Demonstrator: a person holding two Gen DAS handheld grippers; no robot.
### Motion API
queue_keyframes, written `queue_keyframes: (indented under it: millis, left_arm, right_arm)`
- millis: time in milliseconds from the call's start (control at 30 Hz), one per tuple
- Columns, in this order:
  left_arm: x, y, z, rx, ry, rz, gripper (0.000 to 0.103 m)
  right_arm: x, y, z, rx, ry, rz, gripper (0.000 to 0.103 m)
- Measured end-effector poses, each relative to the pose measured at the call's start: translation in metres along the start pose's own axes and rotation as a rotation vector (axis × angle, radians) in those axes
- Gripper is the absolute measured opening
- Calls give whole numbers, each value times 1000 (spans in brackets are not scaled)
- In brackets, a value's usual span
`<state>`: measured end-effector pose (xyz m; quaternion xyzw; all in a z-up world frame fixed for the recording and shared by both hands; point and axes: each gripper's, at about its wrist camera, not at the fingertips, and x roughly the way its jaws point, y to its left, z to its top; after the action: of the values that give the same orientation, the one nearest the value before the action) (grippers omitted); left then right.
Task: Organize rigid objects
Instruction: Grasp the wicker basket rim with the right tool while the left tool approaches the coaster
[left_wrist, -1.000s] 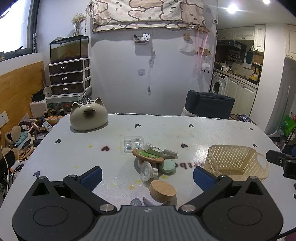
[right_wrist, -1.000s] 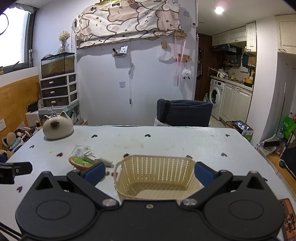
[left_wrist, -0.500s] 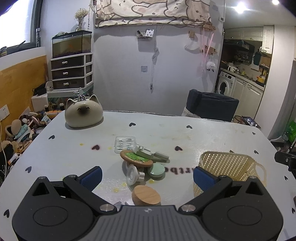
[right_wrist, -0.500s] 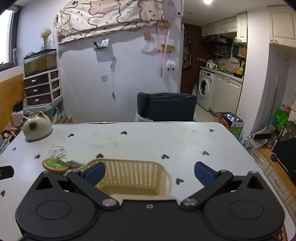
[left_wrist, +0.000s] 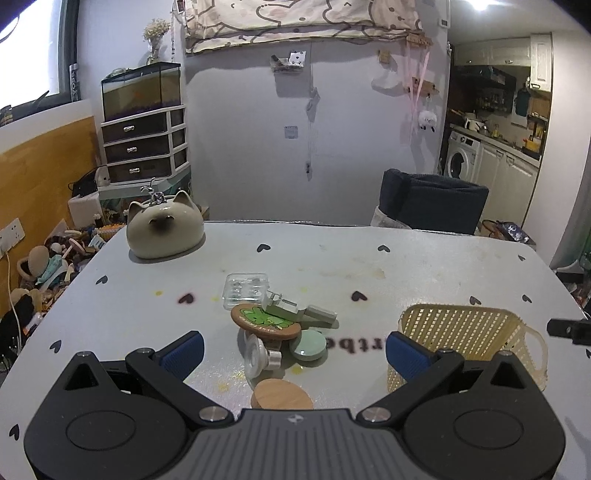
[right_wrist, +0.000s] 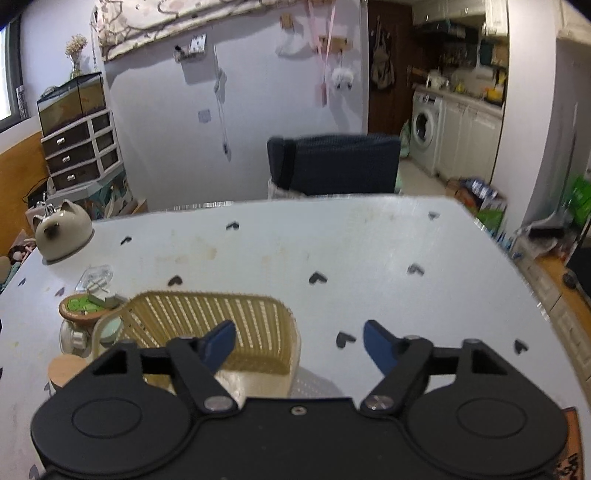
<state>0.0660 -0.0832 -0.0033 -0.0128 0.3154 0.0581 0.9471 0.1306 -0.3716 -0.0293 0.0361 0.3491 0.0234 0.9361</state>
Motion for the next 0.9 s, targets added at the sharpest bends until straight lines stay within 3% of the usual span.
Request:
queue_keyframes:
  millis: [500, 667, 900]
  left_arm:
    - [34, -5, 16, -36, 34, 7, 103]
    - [52, -5, 21, -32, 40, 4, 103]
    - [95, -4, 31, 54, 88, 50, 103]
  right_arm:
    - [59, -12, -7, 18, 175, 98, 18]
    - [62, -13, -6, 11, 192, 127, 9]
    - [62, -8, -4, -2, 213, 101, 7]
